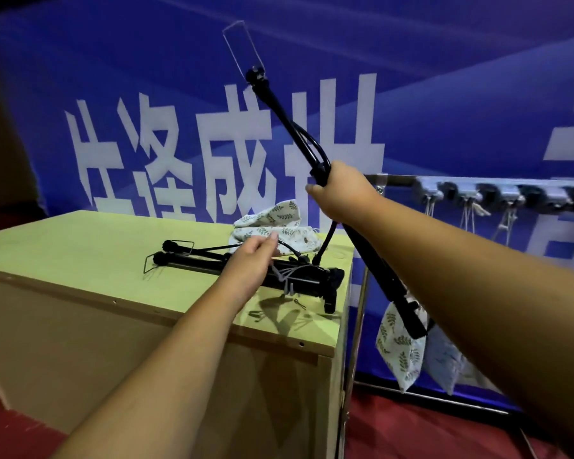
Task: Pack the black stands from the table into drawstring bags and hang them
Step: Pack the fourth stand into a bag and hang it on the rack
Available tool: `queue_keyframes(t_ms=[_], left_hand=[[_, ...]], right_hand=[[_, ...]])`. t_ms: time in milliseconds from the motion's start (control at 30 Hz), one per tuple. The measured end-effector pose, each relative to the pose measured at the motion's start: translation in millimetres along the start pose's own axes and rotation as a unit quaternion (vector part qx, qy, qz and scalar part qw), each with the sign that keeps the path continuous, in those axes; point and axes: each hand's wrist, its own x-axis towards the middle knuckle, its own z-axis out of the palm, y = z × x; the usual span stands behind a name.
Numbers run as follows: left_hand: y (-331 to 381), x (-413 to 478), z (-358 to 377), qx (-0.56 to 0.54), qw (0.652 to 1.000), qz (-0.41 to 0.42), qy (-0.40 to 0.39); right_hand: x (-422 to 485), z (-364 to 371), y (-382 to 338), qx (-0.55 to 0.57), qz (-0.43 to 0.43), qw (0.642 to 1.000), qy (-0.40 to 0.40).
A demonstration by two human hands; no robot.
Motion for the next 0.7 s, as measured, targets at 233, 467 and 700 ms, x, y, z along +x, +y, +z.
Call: queue_keyframes(t_ms=[233, 467, 700], left_hand=[[82, -22, 12, -0.082, 0.994, 0.062, -0.035], [129, -56, 48, -0.067, 0.990, 0.089, -0.085], [109, -85, 108, -0.095, 0.976, 0.014, -0.197]], right_hand=[[-56, -24, 6, 0.043, 0.053, 0.998, -0.004], [-129, -41, 22, 0.070, 0.123, 0.986, -0.085], [-203, -42, 76, -0.022, 0.063, 0.993, -0.099]])
